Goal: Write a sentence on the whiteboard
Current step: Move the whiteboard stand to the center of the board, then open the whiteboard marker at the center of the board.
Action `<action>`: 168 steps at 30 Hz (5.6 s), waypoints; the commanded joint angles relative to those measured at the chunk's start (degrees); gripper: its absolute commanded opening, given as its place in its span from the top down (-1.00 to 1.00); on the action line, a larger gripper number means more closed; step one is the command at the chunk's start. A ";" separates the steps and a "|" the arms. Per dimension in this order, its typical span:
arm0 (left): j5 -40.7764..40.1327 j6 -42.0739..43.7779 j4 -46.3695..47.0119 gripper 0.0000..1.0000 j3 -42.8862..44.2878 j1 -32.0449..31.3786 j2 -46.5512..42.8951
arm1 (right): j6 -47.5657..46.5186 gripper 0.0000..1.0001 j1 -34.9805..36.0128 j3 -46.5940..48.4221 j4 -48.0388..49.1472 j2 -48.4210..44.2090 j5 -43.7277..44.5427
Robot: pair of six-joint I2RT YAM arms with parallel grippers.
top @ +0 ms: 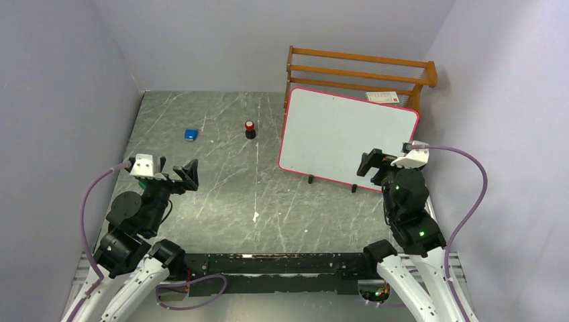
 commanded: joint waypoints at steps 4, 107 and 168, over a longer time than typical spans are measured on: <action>0.08 0.33 -0.70 -0.96 0.97 0.55 0.00 | 0.06 -1.00 0.43 1.31 -0.09 -0.68 -0.21; -2.33 -0.16 -2.28 -0.96 1.85 1.04 5.96 | 26.83 1.00 48.60 -6.20 29.77 62.60 14.77; 3.04 -21.51 -18.47 -1.00 16.06 35.06 45.22 | 12.82 -1.00 53.39 -4.65 10.86 24.21 26.87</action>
